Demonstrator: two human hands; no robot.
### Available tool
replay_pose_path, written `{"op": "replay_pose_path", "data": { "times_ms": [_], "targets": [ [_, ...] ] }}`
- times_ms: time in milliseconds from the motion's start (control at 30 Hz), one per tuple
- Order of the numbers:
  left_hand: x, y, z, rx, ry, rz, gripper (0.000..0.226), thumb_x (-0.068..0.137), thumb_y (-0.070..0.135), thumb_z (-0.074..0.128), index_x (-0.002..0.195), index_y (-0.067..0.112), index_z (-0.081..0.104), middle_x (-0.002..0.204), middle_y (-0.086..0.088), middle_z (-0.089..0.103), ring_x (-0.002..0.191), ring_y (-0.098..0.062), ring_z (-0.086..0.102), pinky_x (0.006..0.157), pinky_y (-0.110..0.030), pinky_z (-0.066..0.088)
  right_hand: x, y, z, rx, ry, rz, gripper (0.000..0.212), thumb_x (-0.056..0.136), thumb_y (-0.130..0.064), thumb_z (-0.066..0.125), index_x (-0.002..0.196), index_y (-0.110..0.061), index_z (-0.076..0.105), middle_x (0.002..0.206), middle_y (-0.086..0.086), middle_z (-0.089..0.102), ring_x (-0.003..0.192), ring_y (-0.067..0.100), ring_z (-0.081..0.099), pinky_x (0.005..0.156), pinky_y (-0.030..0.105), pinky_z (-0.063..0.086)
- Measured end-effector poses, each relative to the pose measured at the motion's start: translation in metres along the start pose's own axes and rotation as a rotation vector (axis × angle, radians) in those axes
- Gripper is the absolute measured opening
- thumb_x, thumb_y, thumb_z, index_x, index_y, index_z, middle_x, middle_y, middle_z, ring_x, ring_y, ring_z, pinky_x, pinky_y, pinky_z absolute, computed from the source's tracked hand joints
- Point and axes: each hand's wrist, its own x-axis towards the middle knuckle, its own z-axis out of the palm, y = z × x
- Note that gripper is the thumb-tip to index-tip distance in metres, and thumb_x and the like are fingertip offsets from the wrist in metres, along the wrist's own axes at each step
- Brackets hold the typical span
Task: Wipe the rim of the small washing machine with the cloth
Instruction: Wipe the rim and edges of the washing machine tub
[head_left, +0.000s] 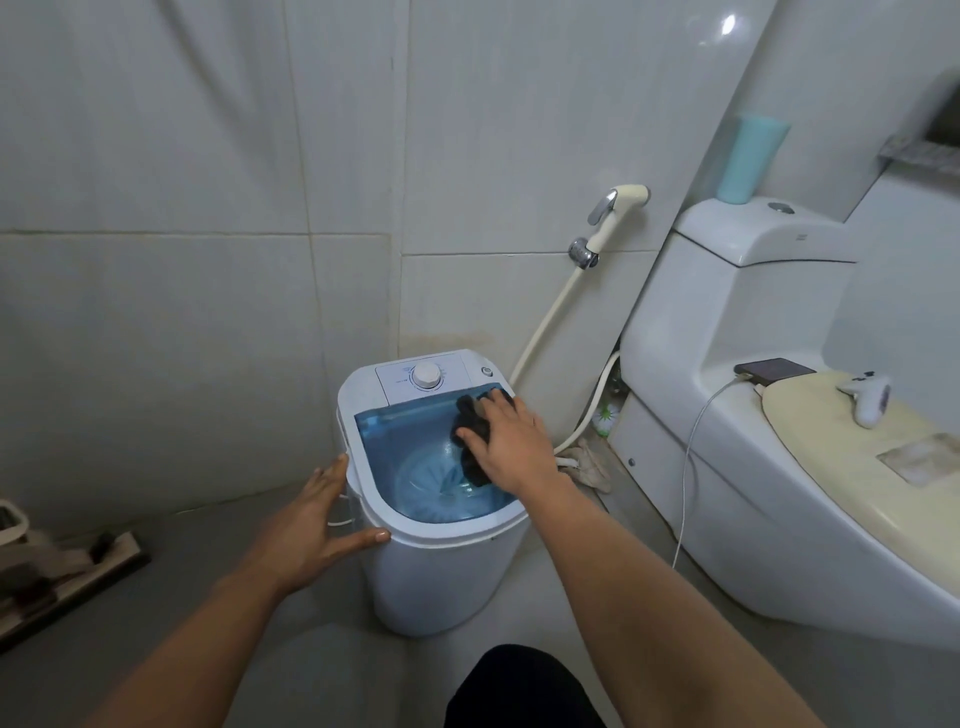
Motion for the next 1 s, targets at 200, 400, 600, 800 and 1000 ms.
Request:
{"op": "replay_pose_path", "data": {
  "times_ms": [200, 400, 600, 800, 1000],
  "targets": [
    [-0.001, 0.004, -0.003, 0.026, -0.006, -0.019, 0.138, 0.05, 0.105, 0.045, 0.162, 0.032, 0.01, 0.168, 0.011, 0.014, 0.156, -0.013, 0.007, 0.124, -0.041, 0.026, -0.016, 0.01, -0.001, 0.116, 0.039, -0.017, 0.056, 0.098, -0.055, 0.047, 0.145, -0.024, 0.049, 0.16, 0.0, 0.041, 0.148, 0.027, 0.032, 0.12, 0.046, 0.031],
    [-0.001, 0.004, -0.002, 0.03, -0.004, -0.012, 0.139, 0.051, 0.104, 0.047, 0.162, 0.029, 0.012, 0.168, 0.009, 0.015, 0.155, -0.014, 0.009, 0.124, -0.042, 0.026, -0.067, 0.002, 0.001, 0.149, 0.07, -0.058, 0.051, 0.101, -0.052, 0.047, 0.145, -0.027, 0.049, 0.162, -0.002, 0.038, 0.152, 0.023, 0.028, 0.123, 0.043, 0.027],
    [-0.002, 0.006, -0.003, 0.053, 0.012, -0.006, 0.137, 0.052, 0.103, 0.047, 0.162, 0.028, 0.014, 0.167, 0.009, 0.018, 0.155, -0.016, 0.012, 0.122, -0.044, 0.03, -0.096, -0.049, 0.017, 0.156, 0.059, -0.151, 0.053, 0.101, -0.053, 0.044, 0.146, -0.026, 0.048, 0.164, -0.001, 0.035, 0.154, 0.023, 0.024, 0.125, 0.037, 0.014],
    [-0.001, 0.002, -0.002, 0.091, 0.015, 0.005, 0.125, 0.058, 0.087, 0.046, 0.161, 0.023, 0.017, 0.167, 0.002, 0.023, 0.155, -0.021, 0.018, 0.118, -0.043, 0.037, -0.099, -0.098, 0.043, 0.158, 0.003, -0.238, 0.059, 0.103, -0.05, 0.04, 0.151, -0.017, 0.042, 0.164, 0.005, 0.033, 0.155, 0.026, 0.022, 0.127, 0.037, 0.011],
    [0.001, 0.002, -0.002, 0.102, 0.02, 0.017, 0.139, 0.051, 0.105, 0.039, 0.162, 0.024, 0.016, 0.167, 0.007, 0.02, 0.155, -0.018, 0.014, 0.12, -0.041, 0.033, -0.099, -0.062, 0.035, 0.019, 0.006, -0.323, 0.059, 0.102, -0.054, 0.034, 0.15, -0.022, 0.043, 0.164, 0.0, 0.033, 0.155, 0.022, 0.022, 0.127, 0.046, 0.011]
  ]
}}
